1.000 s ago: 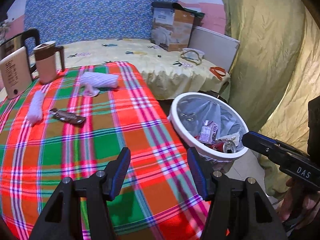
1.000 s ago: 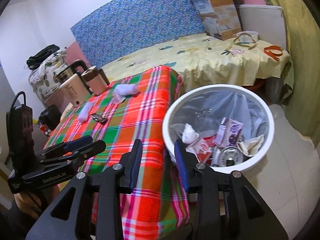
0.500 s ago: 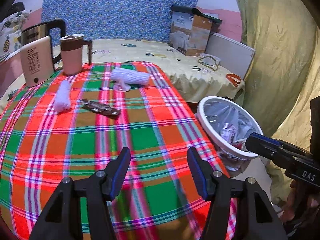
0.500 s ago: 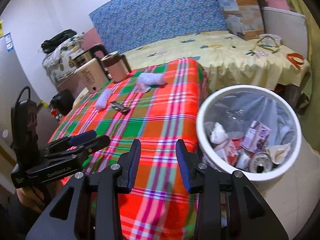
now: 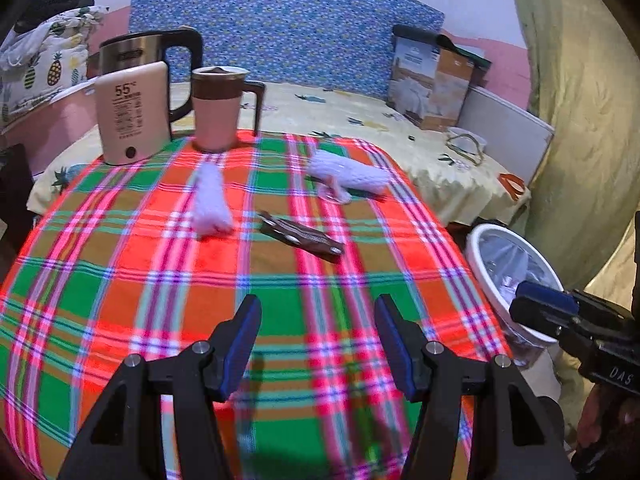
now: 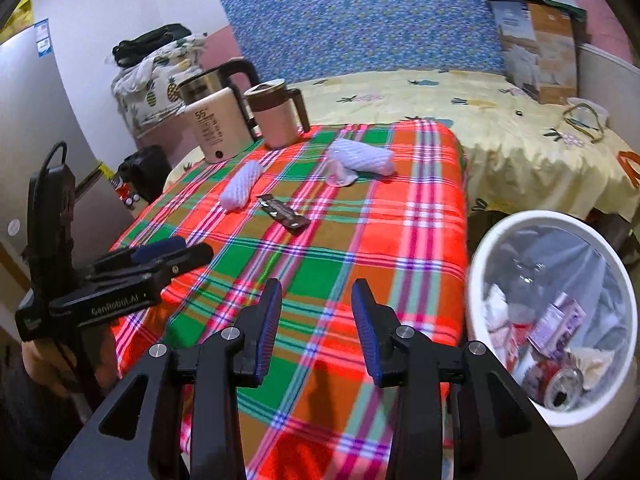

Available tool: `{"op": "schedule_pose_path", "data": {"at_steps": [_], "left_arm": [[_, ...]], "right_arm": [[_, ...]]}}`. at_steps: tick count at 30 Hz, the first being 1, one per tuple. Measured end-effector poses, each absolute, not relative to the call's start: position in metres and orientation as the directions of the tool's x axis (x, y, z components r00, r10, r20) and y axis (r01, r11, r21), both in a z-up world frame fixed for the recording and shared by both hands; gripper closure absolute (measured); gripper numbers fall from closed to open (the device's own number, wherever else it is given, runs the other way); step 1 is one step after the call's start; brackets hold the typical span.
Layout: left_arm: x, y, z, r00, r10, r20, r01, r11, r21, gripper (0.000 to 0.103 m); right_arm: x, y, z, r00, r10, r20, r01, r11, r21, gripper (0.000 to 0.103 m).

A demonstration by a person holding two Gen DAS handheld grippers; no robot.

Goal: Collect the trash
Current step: 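Lower the left tool around the white foam net while the right reaches the brown wrapper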

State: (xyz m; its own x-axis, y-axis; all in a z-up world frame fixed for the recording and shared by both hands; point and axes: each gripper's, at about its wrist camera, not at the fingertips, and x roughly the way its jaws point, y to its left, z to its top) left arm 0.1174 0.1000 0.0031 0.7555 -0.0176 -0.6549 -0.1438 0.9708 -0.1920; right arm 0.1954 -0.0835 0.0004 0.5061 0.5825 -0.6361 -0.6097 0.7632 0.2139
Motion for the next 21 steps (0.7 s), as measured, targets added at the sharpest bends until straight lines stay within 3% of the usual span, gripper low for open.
{"op": "schedule_pose_path", "data": {"at_steps": [21], "left_arm": [[0.190,0.174,-0.004,0.732,0.029,-0.681,-0.202,0.963,-0.176,0.042]], "right_arm": [[0.243,-0.014,-0.017,0.449,0.565,-0.693,-0.697,0.706,0.124,0.064]]}}
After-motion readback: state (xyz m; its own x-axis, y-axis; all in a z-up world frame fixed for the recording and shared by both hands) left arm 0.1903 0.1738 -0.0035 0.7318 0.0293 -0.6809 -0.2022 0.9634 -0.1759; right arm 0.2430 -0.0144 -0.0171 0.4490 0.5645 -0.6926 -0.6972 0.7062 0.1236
